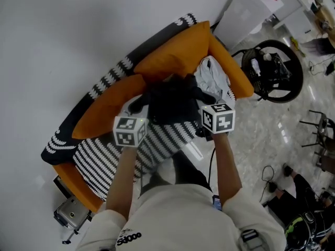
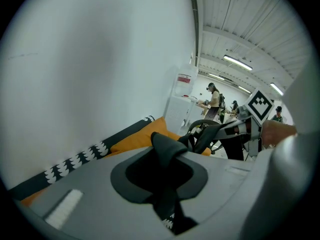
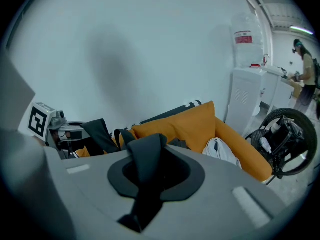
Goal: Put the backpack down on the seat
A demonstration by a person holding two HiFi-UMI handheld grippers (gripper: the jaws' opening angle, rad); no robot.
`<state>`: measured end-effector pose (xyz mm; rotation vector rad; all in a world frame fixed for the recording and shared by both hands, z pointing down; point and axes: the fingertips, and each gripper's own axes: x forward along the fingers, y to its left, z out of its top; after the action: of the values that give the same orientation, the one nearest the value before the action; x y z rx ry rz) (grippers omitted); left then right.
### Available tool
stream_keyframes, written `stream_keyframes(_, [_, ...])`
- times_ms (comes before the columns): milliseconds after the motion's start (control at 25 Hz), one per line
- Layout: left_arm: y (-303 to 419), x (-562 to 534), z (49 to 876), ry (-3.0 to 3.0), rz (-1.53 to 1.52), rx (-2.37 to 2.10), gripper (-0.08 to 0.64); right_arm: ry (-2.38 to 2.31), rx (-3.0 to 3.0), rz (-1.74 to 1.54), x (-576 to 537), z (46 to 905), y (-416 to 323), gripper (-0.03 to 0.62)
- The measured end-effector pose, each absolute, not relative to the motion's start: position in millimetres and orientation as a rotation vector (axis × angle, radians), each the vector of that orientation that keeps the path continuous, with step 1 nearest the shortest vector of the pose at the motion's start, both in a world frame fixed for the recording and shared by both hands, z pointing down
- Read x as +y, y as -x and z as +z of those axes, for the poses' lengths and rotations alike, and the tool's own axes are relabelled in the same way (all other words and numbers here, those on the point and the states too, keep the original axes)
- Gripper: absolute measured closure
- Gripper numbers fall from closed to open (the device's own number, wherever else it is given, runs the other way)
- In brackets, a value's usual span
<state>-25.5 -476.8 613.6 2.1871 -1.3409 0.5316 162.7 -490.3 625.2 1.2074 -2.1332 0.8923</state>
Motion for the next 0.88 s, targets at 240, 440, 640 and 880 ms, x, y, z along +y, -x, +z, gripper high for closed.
stream_keyframes(240, [37.8,-484.8,634.4,-2.141,0.512,-1.356,0.509,-1.246,-2.11,0.949,-496.9,643.0,-168.6,0.546])
stream_keyframes(440, [50.2,-482.3,660.7,-2.058,0.503,-1.375,0.508,-1.249,-2.105,1.052,-495.2,662.5,-168.7,0.54])
stream_keyframes(640, [55.3,-471.3,696.5,-1.977,0.503,-1.357,0.506,-1.267,-2.105,1.261,-496.0,684.5,-169.1,0.536])
stream_keyframes(880, [46.6,-454.3,746.1,-1.896,0.567,-1.307,0.503,-1.293,-2.101,1.6,-497.5,713.0,-166.9,0.528])
